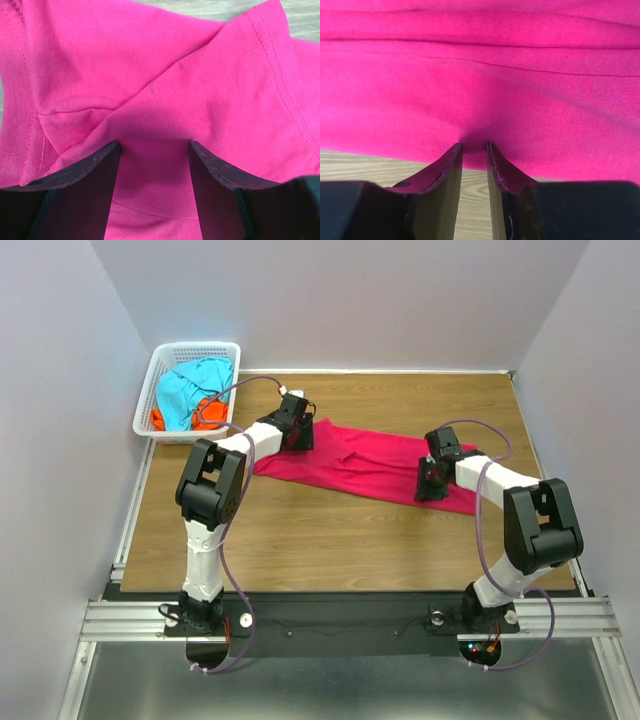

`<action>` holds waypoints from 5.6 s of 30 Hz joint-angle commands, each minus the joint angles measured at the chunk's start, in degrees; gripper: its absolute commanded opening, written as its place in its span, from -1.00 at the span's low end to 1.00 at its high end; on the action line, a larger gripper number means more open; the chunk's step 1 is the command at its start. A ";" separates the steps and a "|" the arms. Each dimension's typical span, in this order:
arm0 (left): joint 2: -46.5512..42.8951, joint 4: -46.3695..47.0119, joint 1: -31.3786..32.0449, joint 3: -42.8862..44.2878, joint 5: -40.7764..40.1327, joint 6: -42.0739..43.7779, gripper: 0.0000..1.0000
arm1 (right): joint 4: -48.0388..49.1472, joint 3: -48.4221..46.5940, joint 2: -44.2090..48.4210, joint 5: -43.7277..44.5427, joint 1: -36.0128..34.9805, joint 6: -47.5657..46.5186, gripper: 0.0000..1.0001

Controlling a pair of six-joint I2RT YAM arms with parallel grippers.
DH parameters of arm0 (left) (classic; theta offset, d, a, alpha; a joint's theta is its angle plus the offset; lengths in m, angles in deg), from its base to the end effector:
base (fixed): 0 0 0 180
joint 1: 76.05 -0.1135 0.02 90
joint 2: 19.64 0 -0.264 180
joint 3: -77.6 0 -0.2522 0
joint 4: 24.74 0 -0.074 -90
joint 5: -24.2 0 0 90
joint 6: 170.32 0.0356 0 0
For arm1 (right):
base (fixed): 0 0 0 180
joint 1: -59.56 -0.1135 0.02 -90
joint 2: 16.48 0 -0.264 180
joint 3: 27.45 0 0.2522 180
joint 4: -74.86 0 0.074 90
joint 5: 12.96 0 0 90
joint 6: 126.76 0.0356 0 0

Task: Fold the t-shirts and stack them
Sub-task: Fold the tshirt

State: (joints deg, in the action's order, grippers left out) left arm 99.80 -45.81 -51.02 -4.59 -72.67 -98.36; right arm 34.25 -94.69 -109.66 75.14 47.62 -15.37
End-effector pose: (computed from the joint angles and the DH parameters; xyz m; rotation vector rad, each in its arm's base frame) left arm 0.4227 -0.1927 0.1763 0.0806 2.3205 -0.2435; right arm 0.2982 0.0643 0.1662 0.2172 2.7429 0.2075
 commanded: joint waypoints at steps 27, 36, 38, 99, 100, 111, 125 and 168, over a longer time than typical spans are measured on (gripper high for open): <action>-9.18 6.43 -1.75 13.60 3.80 10.84 0.50 | -11.90 -17.99 2.65 5.73 -40.00 8.68 -0.23; -35.55 9.06 -1.13 -8.53 2.92 3.64 0.75 | -10.34 -15.78 7.85 3.84 -23.14 -0.88 -0.05; -39.70 9.07 -0.96 -15.80 2.05 0.84 0.76 | -9.37 -19.01 4.87 2.16 -19.80 -3.27 -0.05; -39.29 4.86 11.43 -34.04 11.44 -6.12 0.80 | 2.51 -44.61 -20.40 0.21 -0.97 -1.00 0.05; -39.02 4.85 12.13 -34.22 11.53 -6.30 0.80 | 2.42 -40.70 -17.76 0.74 -0.98 -0.30 0.05; -36.21 2.48 20.05 -36.85 10.04 -10.43 0.59 | -5.40 3.97 13.71 -0.83 -0.98 7.35 0.02; -30.41 1.16 24.97 -37.03 5.82 -12.63 0.50 | -6.46 16.82 23.58 -7.33 -2.12 12.45 0.01; -24.87 -9.03 30.24 -37.29 7.40 -13.34 -0.22 | -13.58 15.86 18.31 1.19 -13.89 18.08 -0.11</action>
State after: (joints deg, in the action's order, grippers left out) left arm 72.46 -44.20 -21.90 -40.50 -65.39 -111.96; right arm 24.41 -78.12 -90.45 74.42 34.66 2.13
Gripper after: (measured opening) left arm 0.433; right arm 0.448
